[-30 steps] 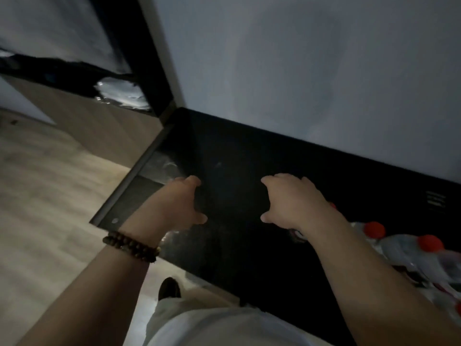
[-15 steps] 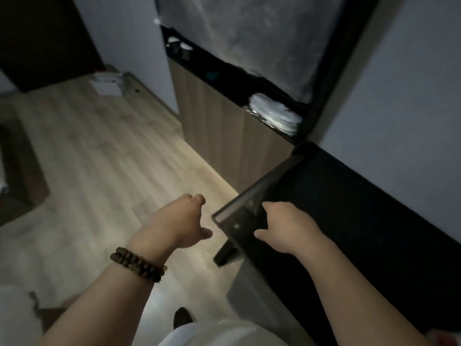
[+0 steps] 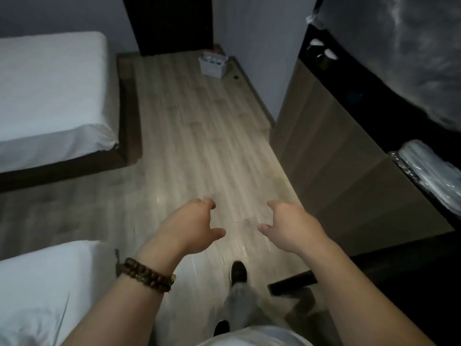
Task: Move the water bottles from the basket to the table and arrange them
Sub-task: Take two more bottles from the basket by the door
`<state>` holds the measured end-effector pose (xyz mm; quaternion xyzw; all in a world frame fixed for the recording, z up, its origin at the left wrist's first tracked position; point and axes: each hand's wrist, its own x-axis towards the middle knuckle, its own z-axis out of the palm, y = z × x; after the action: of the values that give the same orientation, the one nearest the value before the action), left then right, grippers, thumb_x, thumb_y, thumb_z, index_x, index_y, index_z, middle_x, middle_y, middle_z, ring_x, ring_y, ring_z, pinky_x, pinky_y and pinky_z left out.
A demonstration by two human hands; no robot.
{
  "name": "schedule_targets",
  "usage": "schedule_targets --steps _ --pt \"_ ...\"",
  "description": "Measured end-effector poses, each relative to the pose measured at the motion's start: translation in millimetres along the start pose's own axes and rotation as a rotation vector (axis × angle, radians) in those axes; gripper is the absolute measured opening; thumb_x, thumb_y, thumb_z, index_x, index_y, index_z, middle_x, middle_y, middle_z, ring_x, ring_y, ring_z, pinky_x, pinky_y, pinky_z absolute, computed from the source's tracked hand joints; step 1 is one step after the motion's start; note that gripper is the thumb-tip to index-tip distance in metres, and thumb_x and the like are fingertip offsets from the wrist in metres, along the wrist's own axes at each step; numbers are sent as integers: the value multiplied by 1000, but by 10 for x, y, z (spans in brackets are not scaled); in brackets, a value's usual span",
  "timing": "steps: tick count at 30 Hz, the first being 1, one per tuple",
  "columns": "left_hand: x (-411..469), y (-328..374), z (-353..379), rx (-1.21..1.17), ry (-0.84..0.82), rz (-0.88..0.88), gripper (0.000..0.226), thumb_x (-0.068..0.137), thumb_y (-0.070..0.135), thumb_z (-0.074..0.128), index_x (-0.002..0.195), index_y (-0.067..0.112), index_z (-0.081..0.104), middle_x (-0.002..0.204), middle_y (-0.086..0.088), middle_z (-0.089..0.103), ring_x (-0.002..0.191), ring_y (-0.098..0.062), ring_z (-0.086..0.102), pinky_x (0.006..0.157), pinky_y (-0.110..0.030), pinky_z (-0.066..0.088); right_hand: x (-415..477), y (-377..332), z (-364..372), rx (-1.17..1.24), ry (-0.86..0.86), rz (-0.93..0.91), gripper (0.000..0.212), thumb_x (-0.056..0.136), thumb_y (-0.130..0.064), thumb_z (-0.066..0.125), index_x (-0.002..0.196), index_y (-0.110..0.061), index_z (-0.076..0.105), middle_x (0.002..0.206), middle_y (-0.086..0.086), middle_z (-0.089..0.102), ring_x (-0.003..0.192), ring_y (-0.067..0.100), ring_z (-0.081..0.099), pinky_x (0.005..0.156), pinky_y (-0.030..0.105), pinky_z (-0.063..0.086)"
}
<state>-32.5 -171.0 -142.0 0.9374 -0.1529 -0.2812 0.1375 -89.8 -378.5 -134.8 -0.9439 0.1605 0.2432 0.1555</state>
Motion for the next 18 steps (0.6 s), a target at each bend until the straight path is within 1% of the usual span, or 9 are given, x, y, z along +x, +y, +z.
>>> schedule_targets --steps 2,6,9,12,15,18 --pt "323 -173 -168 -14 3 -25 71 92 51 70 151 24 42 140 0 53 115 -19 60 95 -33 51 422 -184 -68 -2 -19 -18 56 95 -54 60 140 -22 52 103 -2 68 102 23 65 83 42 58" --pt "1048 -405 -583 6 5 -57 70 93 50 69 152 22 42 144 -1 52 121 -19 59 97 -31 49 1278 -463 -297 9 -35 -36 54 95 -53 60 138 -21 55 106 0 69 105 24 66 85 42 58" --pt "1680 -523 -1026 34 -9 -84 68 94 50 68 151 24 42 143 0 52 120 -18 59 97 -30 49 1997 -666 -581 28 -54 -52 54 95 -52 60 137 -19 55 104 2 68 101 25 67 85 43 58" --pt "2256 -586 -1549 54 -31 -104 67 94 50 68 151 26 42 145 1 52 120 -16 60 97 -28 49 2608 -899 -973 21 -78 -63 54 96 -53 58 138 -20 54 114 4 68 107 26 66 87 42 57" --pt "2869 -673 -2072 50 4 -100 68 93 52 68 150 25 44 145 0 54 123 -18 59 101 -32 51 3188 -1187 -1370 -4 -66 -92 55 96 -53 58 139 -19 54 122 5 67 114 27 64 87 39 56" --pt "3431 -789 -2549 21 48 -83 68 92 52 68 149 24 45 147 -1 53 128 -19 57 105 -34 49 3752 -1506 -1728 -35 -56 -105 55 95 -54 59 138 -20 54 128 8 65 121 31 62 94 41 54"
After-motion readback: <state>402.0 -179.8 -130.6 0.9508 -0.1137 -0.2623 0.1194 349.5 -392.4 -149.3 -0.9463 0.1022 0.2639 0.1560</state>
